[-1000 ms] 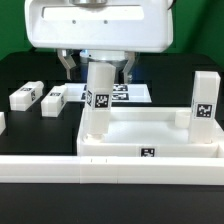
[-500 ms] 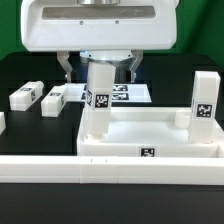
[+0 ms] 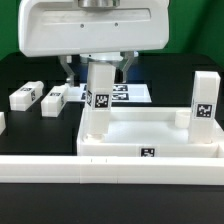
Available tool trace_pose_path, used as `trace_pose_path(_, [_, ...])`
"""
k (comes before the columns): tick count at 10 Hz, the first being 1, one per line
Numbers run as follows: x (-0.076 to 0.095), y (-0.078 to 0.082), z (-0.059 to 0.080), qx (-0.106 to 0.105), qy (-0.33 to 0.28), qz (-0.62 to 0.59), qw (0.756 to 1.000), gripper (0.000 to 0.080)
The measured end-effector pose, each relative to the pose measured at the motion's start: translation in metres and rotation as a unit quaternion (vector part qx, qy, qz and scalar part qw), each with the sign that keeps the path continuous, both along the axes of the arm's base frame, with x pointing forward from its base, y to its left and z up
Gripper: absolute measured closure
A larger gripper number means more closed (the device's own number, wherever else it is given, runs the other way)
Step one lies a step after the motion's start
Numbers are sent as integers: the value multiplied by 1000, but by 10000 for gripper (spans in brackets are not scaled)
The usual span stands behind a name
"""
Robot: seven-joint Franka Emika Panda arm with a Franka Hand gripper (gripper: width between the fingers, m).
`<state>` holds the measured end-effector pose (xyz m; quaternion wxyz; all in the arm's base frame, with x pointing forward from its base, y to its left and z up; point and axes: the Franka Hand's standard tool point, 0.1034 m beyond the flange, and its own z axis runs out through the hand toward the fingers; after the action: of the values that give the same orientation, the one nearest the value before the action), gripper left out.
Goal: Assemble desk
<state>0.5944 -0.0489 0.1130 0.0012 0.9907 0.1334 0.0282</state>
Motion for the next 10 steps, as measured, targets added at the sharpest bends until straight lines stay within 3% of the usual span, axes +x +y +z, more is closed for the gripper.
trace_pose_path(1, [0,-1,0,0,0,0,1000,510])
trace_pose_path(6, [0,-2,0,0,0,-13,1000,510])
trace_pose_path(10, [0,-2,0,7,0,-117,993,509])
